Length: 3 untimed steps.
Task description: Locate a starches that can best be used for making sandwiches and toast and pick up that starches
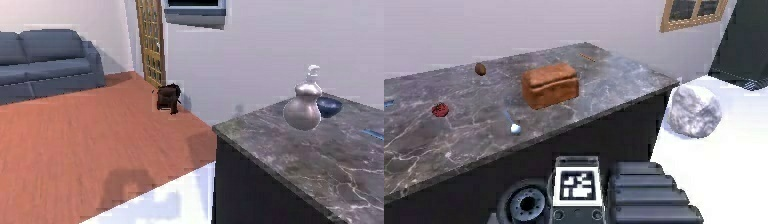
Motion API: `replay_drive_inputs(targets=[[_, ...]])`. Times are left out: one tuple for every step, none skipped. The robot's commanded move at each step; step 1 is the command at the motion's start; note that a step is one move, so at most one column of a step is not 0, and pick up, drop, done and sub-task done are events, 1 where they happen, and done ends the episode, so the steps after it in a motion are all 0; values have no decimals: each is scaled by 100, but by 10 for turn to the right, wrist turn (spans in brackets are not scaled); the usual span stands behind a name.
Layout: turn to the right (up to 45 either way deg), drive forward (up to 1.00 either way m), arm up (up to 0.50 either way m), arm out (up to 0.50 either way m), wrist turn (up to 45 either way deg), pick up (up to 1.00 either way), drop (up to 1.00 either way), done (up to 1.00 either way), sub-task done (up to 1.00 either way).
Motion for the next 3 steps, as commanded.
replay_drive_inputs(targets=[[0, 0, 0, 50, 0, 0, 0, 0, 0], [0, 0, 0, 0, 450, 0, 0, 0, 0], [0, 0, 0, 0, 450, 0, 0, 0, 0]])
